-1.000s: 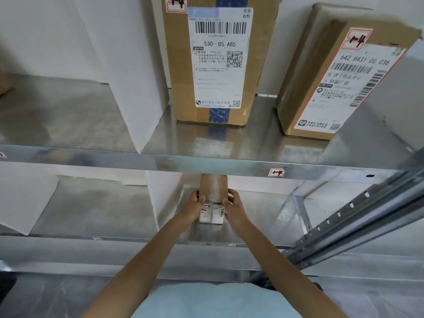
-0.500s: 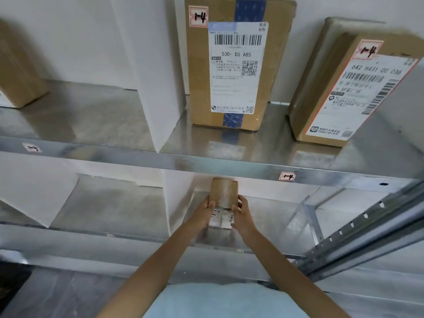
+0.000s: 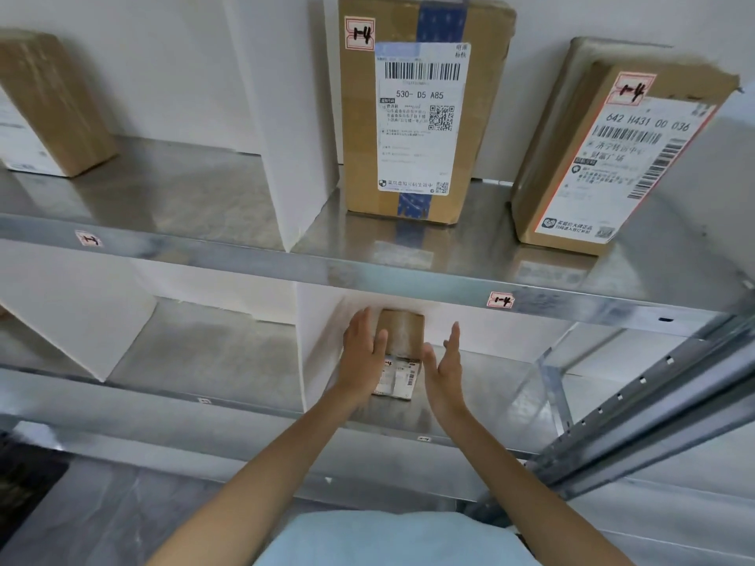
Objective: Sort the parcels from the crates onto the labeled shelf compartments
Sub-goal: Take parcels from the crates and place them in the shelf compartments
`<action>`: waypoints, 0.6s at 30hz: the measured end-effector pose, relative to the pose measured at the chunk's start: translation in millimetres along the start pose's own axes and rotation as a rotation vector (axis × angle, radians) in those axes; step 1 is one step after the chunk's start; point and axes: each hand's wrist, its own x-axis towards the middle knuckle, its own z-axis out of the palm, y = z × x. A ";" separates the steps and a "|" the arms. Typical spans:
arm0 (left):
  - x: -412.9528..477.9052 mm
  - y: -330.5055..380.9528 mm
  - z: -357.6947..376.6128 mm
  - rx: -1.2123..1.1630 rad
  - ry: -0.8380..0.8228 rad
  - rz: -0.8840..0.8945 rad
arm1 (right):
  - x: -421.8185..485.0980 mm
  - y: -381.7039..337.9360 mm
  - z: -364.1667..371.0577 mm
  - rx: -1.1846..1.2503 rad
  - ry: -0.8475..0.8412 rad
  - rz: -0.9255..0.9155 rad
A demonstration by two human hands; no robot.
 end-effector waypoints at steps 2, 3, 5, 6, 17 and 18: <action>-4.9 6.6 -5.6 -0.009 0.018 0.050 | -5.7 -4.5 -7.7 -0.015 0.001 -0.094; -9.1 9.8 -8.1 -0.023 0.027 0.052 | -9.1 -8.5 -10.9 -0.017 -0.008 -0.147; -19.4 12.1 -11.0 -0.062 0.054 0.043 | -15.2 -15.9 -14.4 -0.045 -0.042 -0.226; -25.8 13.4 -12.4 -0.076 0.066 0.042 | -18.0 -19.3 -14.8 -0.065 -0.059 -0.260; -103.2 40.7 -66.8 -0.265 0.342 0.146 | -62.7 -64.1 2.4 0.091 -0.227 -0.484; -109.7 38.7 -74.9 -0.260 0.372 0.142 | -69.3 -67.7 5.9 0.091 -0.244 -0.484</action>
